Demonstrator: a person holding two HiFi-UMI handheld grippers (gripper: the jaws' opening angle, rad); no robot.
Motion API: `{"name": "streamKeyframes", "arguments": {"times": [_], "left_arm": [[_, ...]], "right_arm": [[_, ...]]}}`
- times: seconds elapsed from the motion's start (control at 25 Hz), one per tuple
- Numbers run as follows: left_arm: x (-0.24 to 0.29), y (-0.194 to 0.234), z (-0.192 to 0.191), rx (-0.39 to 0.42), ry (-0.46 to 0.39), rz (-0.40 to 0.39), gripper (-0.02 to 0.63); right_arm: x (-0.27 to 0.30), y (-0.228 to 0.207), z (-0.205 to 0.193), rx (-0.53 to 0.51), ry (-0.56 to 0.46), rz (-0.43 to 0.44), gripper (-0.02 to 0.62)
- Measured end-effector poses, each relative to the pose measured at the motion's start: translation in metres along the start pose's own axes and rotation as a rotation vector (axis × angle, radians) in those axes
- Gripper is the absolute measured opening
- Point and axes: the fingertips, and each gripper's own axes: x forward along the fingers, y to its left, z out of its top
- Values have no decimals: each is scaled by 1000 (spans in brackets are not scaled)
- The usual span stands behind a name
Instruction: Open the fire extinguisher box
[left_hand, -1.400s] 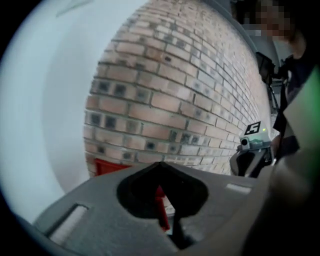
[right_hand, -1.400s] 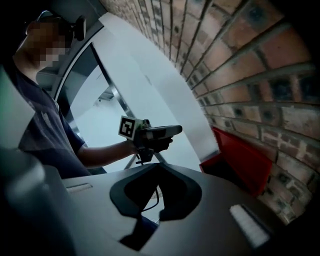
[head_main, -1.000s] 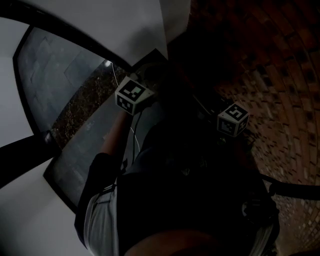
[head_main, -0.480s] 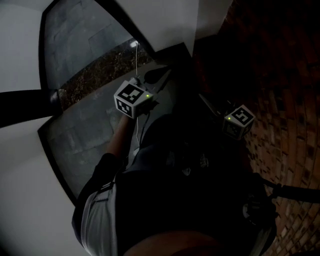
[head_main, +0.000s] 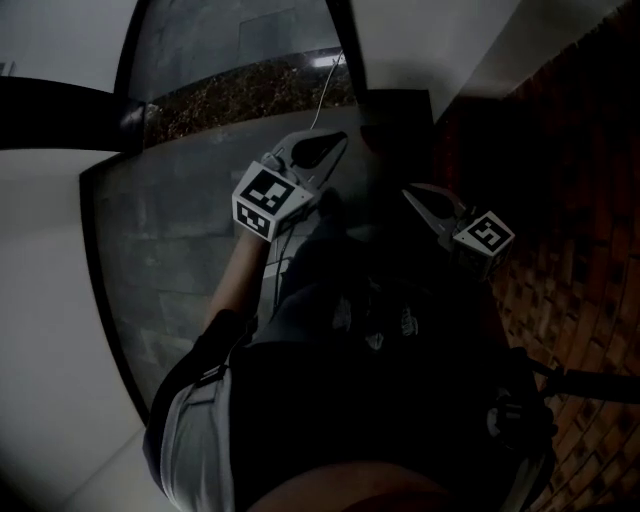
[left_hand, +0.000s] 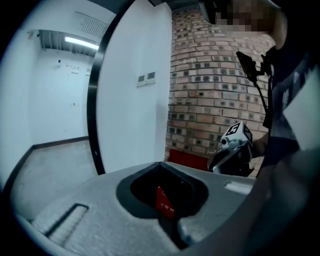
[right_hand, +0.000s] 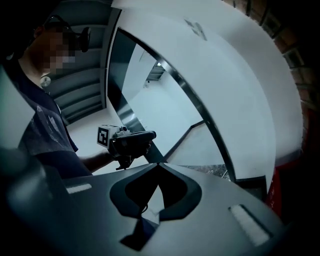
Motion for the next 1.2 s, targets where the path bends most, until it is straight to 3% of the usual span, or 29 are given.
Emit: {"name": "streamKeyframes", "arguments": {"times": [0.16, 0.28, 0.48, 0.72, 0.96, 1.2], "left_arm": [[-52, 58, -3, -54, -100, 158, -2], [-96, 108, -13, -108, -169, 204, -2], [-154, 183, -32, -95, -205, 220, -2], [-208, 265, -44, -109, -216, 228, -2], [-250, 311, -32, -194, -298, 226, -2], [-247, 347, -35, -211, -289, 249, -2]], "right_arm": [[48, 1, 6, -53, 67, -2, 2], [101, 11, 10, -72, 94, -14, 2], [206, 44, 30, -112, 79, 19, 2], [329, 81, 60, -168, 114, 142, 2], [395, 97, 83, -185, 203, 209, 2], [449, 78, 100, -185, 232, 317, 2]]}}
